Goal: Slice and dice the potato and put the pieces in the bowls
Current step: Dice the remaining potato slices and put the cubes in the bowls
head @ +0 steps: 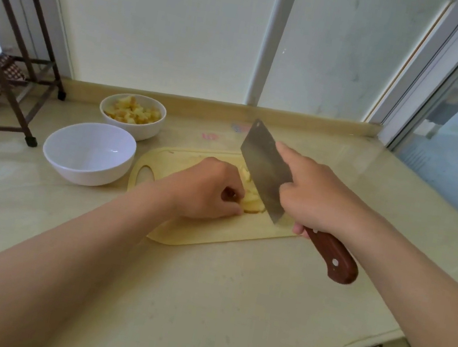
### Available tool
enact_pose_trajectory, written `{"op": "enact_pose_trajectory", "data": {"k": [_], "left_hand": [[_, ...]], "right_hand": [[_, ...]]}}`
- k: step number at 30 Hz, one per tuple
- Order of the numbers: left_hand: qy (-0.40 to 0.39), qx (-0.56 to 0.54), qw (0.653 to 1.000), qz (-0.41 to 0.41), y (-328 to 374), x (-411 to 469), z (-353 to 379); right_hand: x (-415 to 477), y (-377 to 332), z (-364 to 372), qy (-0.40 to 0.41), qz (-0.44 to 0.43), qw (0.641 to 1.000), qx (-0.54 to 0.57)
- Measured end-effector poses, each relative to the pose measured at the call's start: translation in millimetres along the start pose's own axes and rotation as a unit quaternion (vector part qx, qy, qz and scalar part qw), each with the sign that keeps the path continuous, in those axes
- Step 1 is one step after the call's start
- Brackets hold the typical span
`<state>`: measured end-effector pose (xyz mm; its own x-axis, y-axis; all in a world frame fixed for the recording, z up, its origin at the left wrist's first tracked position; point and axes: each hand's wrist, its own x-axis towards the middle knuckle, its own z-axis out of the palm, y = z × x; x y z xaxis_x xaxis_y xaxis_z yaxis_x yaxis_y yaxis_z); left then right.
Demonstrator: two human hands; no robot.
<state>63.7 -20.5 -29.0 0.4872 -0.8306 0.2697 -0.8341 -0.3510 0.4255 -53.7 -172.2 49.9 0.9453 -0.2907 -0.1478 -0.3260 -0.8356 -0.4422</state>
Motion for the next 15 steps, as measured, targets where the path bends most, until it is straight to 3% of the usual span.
{"op": "enact_pose_trajectory", "data": {"k": [15], "left_hand": [[0.035,-0.029,0.999,0.017,-7.4,-0.4,6.1]], "right_hand": [[-29.1,8.1,3.4,-0.012,-0.027,1.0,-0.009]]}}
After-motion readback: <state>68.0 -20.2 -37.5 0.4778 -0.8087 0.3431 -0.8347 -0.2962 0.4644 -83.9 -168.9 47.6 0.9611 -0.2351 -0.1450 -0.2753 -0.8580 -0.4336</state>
